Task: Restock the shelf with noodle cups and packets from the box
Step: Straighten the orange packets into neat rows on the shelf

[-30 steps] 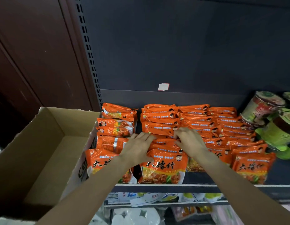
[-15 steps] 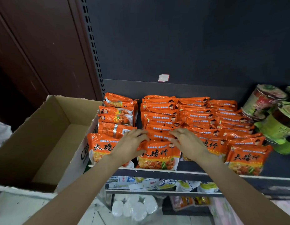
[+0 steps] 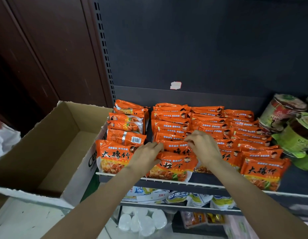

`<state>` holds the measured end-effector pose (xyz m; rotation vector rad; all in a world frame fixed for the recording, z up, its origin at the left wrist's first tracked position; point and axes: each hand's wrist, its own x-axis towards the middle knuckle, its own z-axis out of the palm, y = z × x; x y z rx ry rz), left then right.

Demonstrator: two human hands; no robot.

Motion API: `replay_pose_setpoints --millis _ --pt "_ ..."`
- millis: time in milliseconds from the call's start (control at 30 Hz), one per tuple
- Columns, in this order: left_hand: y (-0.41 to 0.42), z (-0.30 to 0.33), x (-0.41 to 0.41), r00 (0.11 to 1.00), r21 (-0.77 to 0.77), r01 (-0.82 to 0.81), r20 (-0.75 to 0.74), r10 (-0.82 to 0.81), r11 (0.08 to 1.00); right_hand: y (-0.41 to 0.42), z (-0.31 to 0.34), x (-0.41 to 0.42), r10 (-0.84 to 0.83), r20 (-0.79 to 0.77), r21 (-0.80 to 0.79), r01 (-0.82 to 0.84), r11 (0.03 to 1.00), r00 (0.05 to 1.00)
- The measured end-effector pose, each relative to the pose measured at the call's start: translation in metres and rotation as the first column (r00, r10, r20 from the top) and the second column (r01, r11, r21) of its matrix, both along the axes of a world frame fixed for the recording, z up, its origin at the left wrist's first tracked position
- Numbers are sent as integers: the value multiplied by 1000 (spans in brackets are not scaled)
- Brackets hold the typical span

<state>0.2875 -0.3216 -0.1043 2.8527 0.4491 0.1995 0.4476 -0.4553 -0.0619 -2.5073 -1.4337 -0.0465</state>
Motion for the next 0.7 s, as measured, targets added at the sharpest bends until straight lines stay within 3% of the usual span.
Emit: replay_pose_setpoints --millis 100,267,400,567,700 --pt "-12 -2 6 999 20 -11 50 10 1000 -6 -2 3 41 -32 -88 -44 995 999" --pt "-21 -4 9 997 -3 -57 60 57 998 -22 -14 1 80 -268 -199 -137 970 960" --pt "-23 -4 12 993 83 -93 86 86 992 -26 -17 3 137 -186 -259 -183 948 973" --pt "-12 -1 11 993 169 -3 -117 23 986 -22 -31 -8 173 -88 -227 -189 955 981" --pt "-12 -1 11 988 319 -27 -135 74 947 -14 -40 -17 161 50 -251 -144 957 986"
